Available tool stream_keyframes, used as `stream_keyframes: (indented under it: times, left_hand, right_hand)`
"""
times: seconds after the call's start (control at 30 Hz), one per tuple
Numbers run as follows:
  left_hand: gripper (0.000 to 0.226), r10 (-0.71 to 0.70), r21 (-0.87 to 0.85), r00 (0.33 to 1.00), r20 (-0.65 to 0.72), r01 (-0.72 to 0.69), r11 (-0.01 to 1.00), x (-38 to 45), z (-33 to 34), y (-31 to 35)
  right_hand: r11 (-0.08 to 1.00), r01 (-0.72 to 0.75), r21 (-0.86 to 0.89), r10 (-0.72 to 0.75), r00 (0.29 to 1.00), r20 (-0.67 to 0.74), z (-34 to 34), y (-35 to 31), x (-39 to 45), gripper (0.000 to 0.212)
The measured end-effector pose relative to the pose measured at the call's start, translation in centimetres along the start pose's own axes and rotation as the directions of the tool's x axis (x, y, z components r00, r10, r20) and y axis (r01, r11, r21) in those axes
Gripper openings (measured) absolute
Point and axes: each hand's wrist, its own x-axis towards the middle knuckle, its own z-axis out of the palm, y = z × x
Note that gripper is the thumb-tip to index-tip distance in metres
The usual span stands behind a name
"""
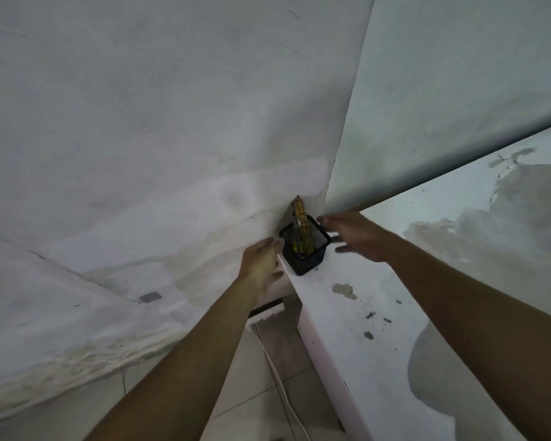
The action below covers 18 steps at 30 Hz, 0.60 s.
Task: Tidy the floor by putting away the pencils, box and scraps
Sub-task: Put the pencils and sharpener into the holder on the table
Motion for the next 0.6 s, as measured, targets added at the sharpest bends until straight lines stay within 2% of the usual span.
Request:
stream_keyframes:
  times: [0.07,0.23,0.43,0.6]
  left_hand:
    - [0.046,-0.065,-0.077,0.994,0.085,0.071,0.994,-0.3,0.9,-0.5]
    - [0.037,-0.034,-0.204,0.993,0.117,0.057,0.977,-0.7,1.3,-0.3]
    - [0.023,-0.036,-0.141,0.989,0.146,0.056,0.988,-1.0,1.4,0.3]
    - [0.021,-0.026,-0.130,0.987,0.156,0.047,0.990,-1.0,1.3,0.1]
  right_hand:
    - [0.998,-0.048,0.050,0.046,0.999,0.029,1.0,0.7,-0.3,0.039]
    - [0.992,-0.053,0.111,0.059,0.997,-0.051,2.0,1.5,-0.7,0.044]
    - [0.991,-0.051,0.126,0.070,0.986,-0.150,2.6,1.8,-1.1,0.036]
    - [0.990,-0.066,0.126,0.086,0.983,-0.161,2.8,2.0,-1.2,0.025]
